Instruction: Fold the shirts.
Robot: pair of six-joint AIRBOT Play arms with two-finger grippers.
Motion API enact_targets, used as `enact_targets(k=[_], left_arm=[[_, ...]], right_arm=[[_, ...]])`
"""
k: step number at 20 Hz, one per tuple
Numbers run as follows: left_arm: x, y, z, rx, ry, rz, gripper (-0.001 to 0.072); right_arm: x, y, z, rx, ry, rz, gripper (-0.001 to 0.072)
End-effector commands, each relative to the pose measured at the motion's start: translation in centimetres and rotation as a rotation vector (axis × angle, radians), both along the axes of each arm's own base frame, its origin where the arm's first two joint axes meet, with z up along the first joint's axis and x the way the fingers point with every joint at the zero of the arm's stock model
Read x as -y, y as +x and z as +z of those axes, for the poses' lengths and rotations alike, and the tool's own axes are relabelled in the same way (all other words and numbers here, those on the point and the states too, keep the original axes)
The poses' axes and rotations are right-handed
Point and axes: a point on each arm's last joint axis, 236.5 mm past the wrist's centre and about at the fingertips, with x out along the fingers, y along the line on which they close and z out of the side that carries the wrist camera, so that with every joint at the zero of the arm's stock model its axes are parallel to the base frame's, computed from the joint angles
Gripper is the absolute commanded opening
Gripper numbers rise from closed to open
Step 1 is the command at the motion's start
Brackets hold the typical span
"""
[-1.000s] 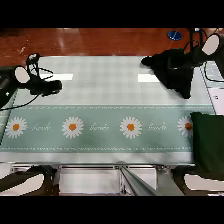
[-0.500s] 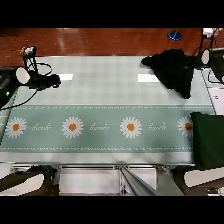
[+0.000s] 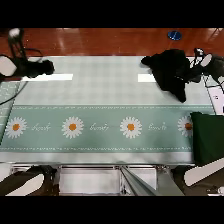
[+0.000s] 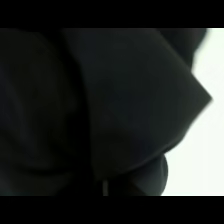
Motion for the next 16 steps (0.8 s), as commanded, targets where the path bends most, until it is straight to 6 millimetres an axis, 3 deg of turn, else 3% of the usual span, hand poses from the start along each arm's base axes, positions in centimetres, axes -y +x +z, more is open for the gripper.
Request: enact_targets(k=[1,3,5,7,9,11,13,14,16], left_arm=[[-0.2,-2.6,10.0,0.198,0.002,-0.017,0.0504],[-0.1,-6.4,9.6,0.159,-0.001,-0.025,0.0504],[0.9,-10.2,6.8,0.073,-0.05,-0.045,0.0504],[1.5,-13.0,3.0,0.002,-0.072,-0.056,0.0504],[1.8,-15.1,-0.6,-0.064,-0.079,-0.062,0.0504],[2.3,-16.3,-2.2,-0.102,-0.109,-0.066,0.0504],[2.4,-16.2,-1.5,-0.079,-0.114,-0.066,0.0504],[2.2,-15.9,-0.8,-0.05,-0.115,-0.059,0.0504],[1.8,-15.5,0.0,-0.017,-0.121,-0.04,0.0504]], right_arm=[[-5.5,2.4,11.6,0.219,0.152,0.137,0.0021],[-8.6,2.5,23.4,0.462,0.132,0.199,0.0021],[-11.8,0.4,33.8,0.688,0.099,0.26,0.0021],[-14.2,-2.8,42.2,0.868,0.085,0.312,0.0021],[-16.5,-6.9,48.6,1.008,0.085,0.365,0.0021],[-18.4,-10.9,52.5,1.108,0.074,0.424,0.0021],[-20.4,-14.2,54.7,1.168,0.073,0.495,0.0021],[-21.7,-15.6,54.9,1.165,0.088,0.536,0.0021],[-25.5,-18.1,52.6,1.073,0.134,0.666,0.0021]])
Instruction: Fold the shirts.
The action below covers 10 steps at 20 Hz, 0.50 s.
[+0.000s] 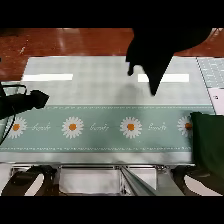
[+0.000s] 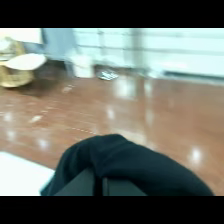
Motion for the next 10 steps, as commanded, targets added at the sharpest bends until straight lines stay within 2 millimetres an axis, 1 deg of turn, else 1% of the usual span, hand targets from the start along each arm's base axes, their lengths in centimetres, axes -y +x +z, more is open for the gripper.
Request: enact_targets(k=[1,3,4,6,7,8,9,10], left_arm=[[-0.2,-0.1,0.5,0.028,-0.02,0.021,0.0504],[0.0,-0.2,0.6,0.026,-0.031,0.017,0.0504],[0.0,-0.3,0.7,0.028,-0.031,0.017,0.0504],[0.0,-0.4,0.8,0.036,-0.026,0.012,0.0504],[-0.1,-0.4,0.9,0.04,-0.012,0.002,0.0504],[-0.6,-0.4,0.9,0.047,0.023,-0.002,0.0504],[-1.6,-0.7,0.8,0.04,0.073,0.007,0.0504],[-2.5,-1.1,0.5,0.026,0.12,0.013,0.0504]], right_arm=[[-5.9,-5.2,-2.4,-0.08,-0.081,0.194,0.0021],[-10.0,-5.3,-9.1,-0.256,-0.119,0.264,0.0021],[-12.2,-5.2,-13.0,-0.345,-0.14,0.287,0.0021],[-17.4,-5.4,-22.1,-0.533,-0.147,0.339,0.0021],[-19.8,-5.7,-26.3,-0.606,-0.147,0.35,0.0021],[-22.2,-6.1,-30.6,-0.682,-0.148,0.359,0.0021],[-24.4,-6.8,-34.1,-0.755,-0.148,0.375,0.0022],[-26.7,-7.7,-37.1,-0.824,-0.145,0.405,0.0022]])
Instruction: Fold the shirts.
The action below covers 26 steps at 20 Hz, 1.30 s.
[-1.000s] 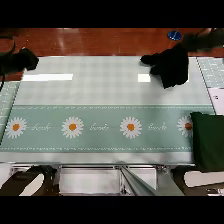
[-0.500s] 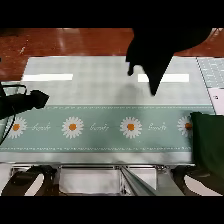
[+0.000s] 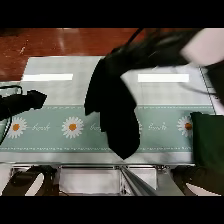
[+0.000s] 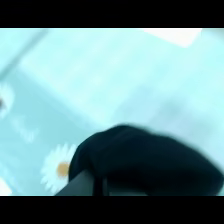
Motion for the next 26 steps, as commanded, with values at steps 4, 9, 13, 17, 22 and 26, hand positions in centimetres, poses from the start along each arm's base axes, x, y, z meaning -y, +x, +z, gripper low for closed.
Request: enact_targets(k=[4,9,13,17,22,26], left_arm=[[-0.8,-2.2,-1.9,-0.104,0.045,0.0,0.0504],[-4.1,-5.0,-4.5,-0.252,0.188,0.034,0.0504],[0.8,-9.1,-10.9,-0.492,-0.074,-0.001,0.0504],[4.9,-9.3,-15.6,-0.518,-0.311,0.015,0.0504],[0.9,-8.2,-18.3,-0.601,-0.38,0.147,0.0503],[2.5,-7.1,-20.7,-0.664,-0.505,0.09,0.0504]], right_arm=[[-10.8,-3.1,-12.4,-0.343,0.136,0.041,0.0415],[3.9,3.8,-5.4,-0.307,0.064,-0.1,0.0408],[26.8,4.4,-5.7,-0.276,-0.239,-0.563,0.0408],[32.8,-2.3,-13.7,-0.433,-0.128,-0.752,0.0408],[29.4,-9.6,-21.2,-0.651,0.133,-0.76,0.0408],[24.8,-13.9,-24.1,-0.788,0.171,-0.619,0.0407]])
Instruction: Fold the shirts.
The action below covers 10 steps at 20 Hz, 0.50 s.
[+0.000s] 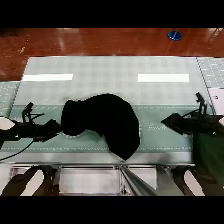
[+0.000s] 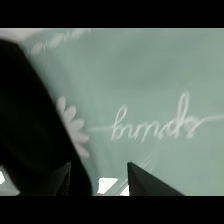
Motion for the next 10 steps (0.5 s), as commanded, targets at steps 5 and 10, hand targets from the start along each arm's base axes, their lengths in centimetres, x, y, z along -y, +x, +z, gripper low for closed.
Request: enact_targets(k=[5,10], left_arm=[[3.2,3.8,-2.9,0.004,-0.244,0.009,0.0279],[2.9,5.4,-2.0,0.042,-0.24,-0.022,0.0021]], right_arm=[[-5.1,-4.8,-3.0,-0.1,0.081,0.116,0.0407],[-7.4,-5.8,-3.5,-0.122,0.08,0.138,0.0407]])
